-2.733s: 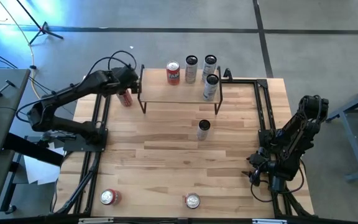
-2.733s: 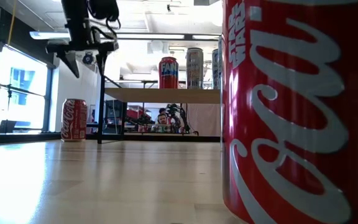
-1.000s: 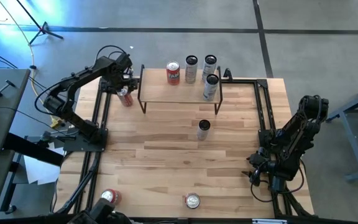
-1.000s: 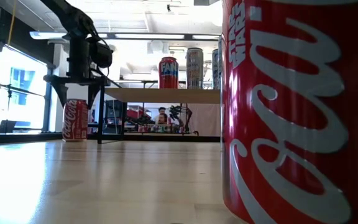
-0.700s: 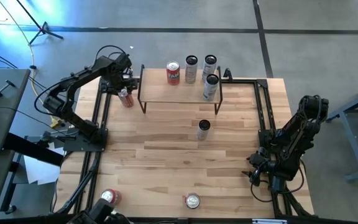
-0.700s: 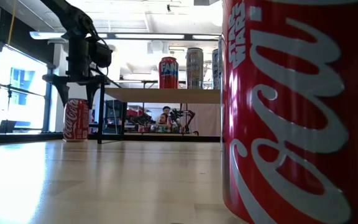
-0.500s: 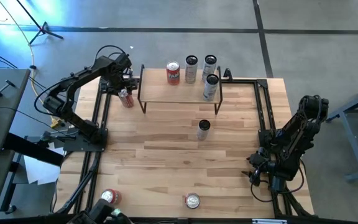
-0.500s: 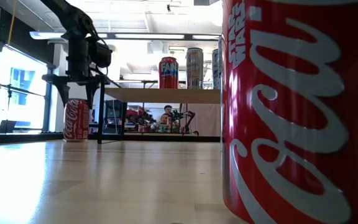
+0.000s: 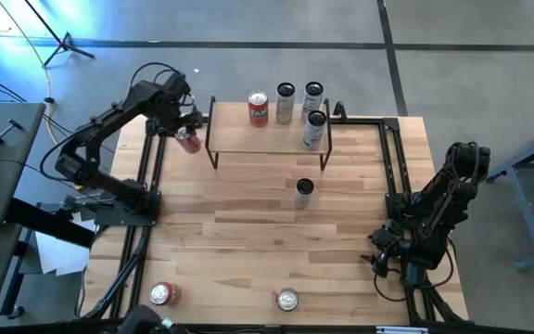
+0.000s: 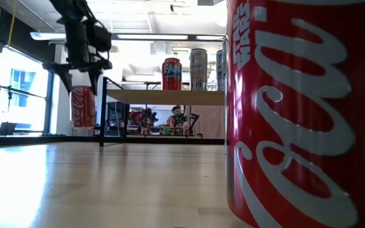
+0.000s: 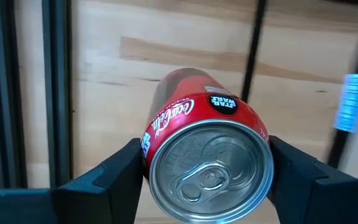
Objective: Place canned beverage on shelf
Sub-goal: Put the top red white soda can on the shelf
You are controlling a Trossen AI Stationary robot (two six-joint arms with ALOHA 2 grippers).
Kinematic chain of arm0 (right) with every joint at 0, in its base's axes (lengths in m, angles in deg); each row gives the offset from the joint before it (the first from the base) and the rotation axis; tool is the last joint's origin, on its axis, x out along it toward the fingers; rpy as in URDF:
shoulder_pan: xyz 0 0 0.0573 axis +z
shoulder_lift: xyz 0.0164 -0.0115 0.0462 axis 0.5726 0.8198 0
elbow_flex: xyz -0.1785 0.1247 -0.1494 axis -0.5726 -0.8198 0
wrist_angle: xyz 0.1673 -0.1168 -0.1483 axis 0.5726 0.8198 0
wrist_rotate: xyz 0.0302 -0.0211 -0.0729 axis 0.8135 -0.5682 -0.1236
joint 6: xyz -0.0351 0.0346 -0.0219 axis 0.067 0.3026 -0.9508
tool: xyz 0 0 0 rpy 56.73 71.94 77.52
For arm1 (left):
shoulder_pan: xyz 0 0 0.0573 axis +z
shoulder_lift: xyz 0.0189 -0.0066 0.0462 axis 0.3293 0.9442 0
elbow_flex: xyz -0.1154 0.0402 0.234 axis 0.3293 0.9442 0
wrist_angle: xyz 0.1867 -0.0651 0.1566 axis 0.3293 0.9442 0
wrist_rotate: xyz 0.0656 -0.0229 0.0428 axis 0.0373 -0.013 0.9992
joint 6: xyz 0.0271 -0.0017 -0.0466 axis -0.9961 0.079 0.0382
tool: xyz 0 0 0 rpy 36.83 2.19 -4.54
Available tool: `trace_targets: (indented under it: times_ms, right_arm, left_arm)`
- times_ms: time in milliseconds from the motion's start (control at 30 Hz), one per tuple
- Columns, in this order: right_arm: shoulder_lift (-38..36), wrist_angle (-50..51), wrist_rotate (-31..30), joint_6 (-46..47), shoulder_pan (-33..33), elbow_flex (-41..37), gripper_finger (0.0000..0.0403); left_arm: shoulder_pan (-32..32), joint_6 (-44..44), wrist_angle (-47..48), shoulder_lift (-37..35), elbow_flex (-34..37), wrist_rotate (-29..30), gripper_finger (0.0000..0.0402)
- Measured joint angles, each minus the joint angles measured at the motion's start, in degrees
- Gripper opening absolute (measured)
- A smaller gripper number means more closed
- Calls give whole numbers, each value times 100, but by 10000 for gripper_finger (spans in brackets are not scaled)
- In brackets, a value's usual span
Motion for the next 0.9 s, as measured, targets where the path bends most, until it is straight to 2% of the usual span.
trace_targets:
  times_ms: [200,467,633,900]
  right_arm:
    - [-1,0,0,1,-1,-1,339]
    - [0,0,0,-1,-1,-1,339]
    - [2,0,0,-1,0,-1,339]
    - [-1,0,0,-1,-2,-1,339]
  left_arm:
    - [-130,128,534,-292,-462,251,240]
    - [-494,200,1810,-328,-1658,582,239]
    - [-988,379,2280,-328,-2278,663,239]
    - [-2057,910,2273,-333,-2634,624,239]
